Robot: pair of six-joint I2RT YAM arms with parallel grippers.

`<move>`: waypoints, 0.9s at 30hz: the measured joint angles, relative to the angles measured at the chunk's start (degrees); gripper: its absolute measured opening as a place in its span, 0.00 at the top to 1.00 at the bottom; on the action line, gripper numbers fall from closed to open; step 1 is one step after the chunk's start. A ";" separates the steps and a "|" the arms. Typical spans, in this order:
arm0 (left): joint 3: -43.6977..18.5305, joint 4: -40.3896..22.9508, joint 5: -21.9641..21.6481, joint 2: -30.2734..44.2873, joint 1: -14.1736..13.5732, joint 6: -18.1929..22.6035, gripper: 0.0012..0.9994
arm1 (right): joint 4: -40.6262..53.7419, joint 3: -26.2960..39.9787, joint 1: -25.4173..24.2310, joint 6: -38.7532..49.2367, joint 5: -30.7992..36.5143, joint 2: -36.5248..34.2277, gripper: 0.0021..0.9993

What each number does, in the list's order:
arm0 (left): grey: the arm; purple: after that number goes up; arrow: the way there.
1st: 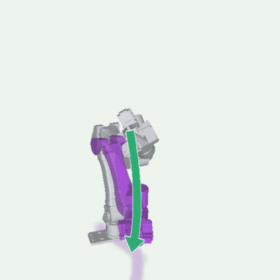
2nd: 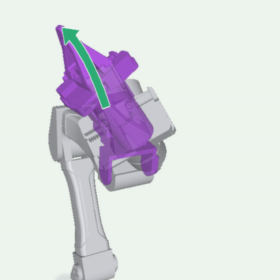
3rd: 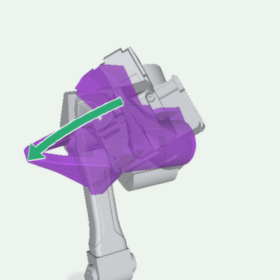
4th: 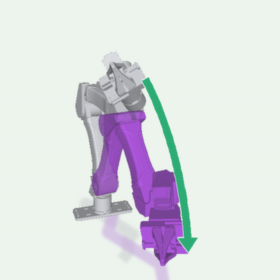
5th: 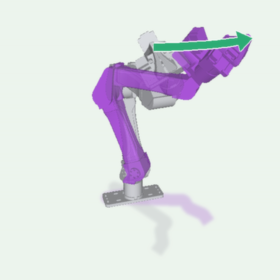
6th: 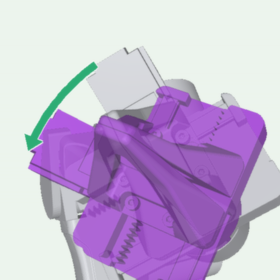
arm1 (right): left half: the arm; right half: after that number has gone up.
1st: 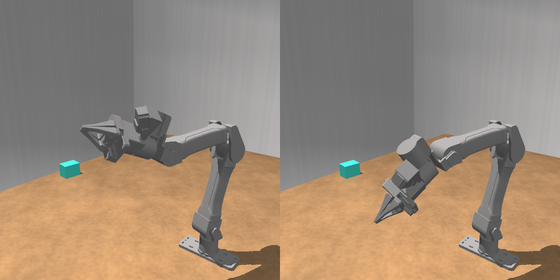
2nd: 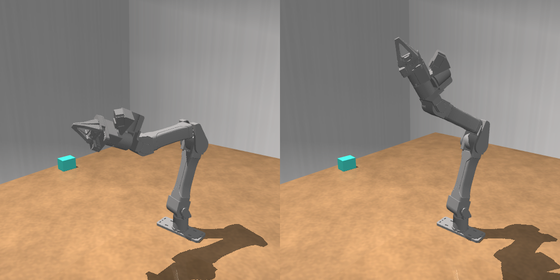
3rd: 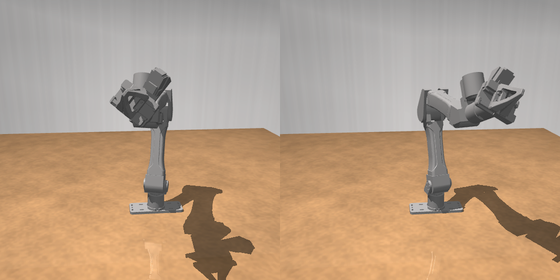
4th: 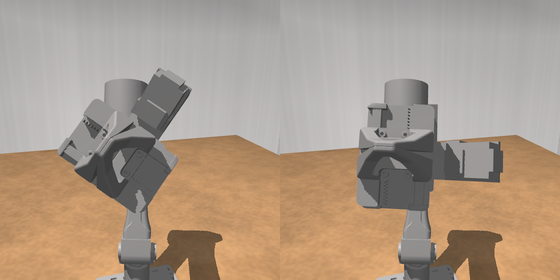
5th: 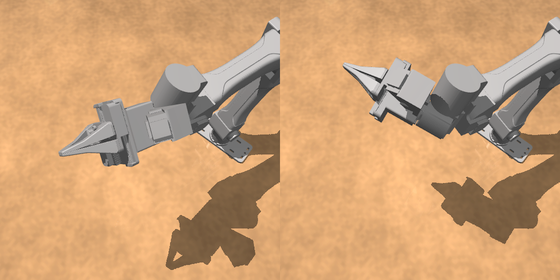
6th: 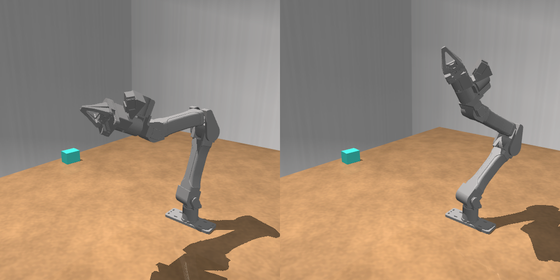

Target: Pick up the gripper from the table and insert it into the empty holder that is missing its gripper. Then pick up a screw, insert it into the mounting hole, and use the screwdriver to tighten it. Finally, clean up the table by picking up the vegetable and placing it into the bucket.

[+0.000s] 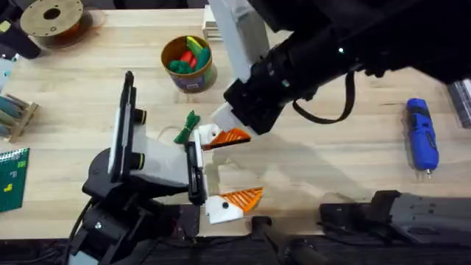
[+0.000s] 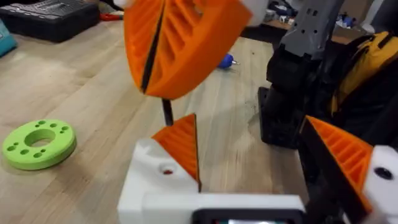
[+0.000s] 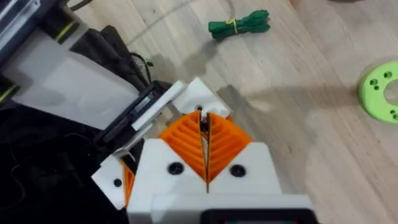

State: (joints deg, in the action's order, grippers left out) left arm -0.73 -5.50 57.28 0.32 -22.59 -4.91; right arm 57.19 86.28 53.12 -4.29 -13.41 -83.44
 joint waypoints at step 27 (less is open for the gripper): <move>0.00 -0.02 0.00 0.00 0.00 0.00 0.01 | -0.29 0.00 1.84 0.00 -0.62 -2.57 1.00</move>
State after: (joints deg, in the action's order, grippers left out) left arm -0.73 -5.51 57.28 0.32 -22.59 -4.91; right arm 56.90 86.28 54.96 -4.29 -14.03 -86.02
